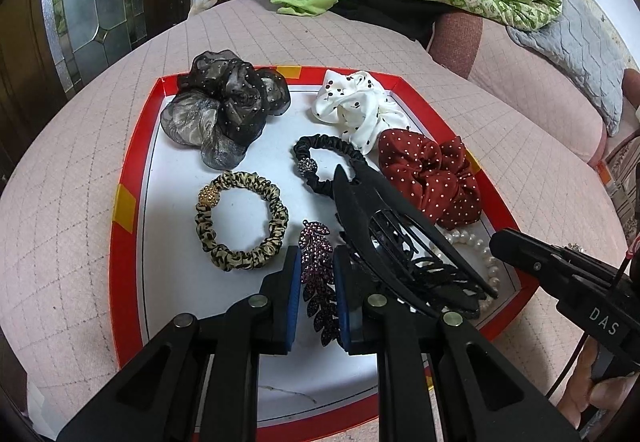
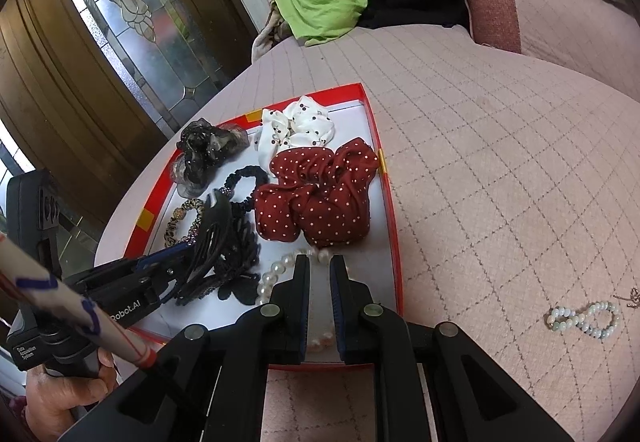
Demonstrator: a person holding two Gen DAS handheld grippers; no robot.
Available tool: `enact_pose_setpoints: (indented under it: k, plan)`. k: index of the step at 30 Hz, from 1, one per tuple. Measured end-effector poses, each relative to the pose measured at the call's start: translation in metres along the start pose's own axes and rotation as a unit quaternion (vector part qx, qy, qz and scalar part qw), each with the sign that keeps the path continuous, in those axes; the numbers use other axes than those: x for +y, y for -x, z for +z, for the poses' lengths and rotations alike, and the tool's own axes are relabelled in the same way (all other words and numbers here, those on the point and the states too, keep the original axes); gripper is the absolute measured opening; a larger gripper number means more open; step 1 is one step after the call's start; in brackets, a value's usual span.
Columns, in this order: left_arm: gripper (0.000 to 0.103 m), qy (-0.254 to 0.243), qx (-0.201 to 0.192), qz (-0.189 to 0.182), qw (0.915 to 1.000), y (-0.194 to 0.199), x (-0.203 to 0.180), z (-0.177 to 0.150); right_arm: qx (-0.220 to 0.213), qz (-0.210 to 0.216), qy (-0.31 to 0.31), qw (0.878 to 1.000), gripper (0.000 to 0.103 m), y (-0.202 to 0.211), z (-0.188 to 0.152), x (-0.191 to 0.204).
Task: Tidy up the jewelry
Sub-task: 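Release the leaf clip with the left tool while the right tool releases the pearl bracelet in the tray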
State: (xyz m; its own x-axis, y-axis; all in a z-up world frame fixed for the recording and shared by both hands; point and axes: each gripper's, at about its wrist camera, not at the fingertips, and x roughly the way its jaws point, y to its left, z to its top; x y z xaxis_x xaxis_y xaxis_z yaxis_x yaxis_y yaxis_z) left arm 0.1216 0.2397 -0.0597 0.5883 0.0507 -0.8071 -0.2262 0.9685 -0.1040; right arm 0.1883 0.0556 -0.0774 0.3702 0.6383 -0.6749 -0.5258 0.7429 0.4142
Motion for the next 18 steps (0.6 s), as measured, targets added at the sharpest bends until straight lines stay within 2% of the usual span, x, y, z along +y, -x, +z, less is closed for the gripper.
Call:
enact_pose_setpoints:
  k: [6,8,10,18]
  plan:
    - [0.016,-0.004,-0.005,0.008,0.9999,0.001,-0.002,0.000,-0.002,0.002,0.000,1.000,0.012,0.002,0.001,0.000]
    - [0.023,-0.006,-0.008,0.013,0.9999,0.002,-0.003,0.000,-0.003,0.003,0.001,1.000,0.012,0.004,0.001,0.001]
    - [0.025,-0.007,-0.011,0.017,0.9998,0.003,-0.004,0.000,-0.005,0.004,0.001,1.000,0.012,0.006,0.001,0.002]
    - [0.026,-0.014,-0.025,0.035,0.9990,0.009,-0.008,0.001,-0.013,0.009,0.000,1.000,0.012,0.016,0.003,0.002]
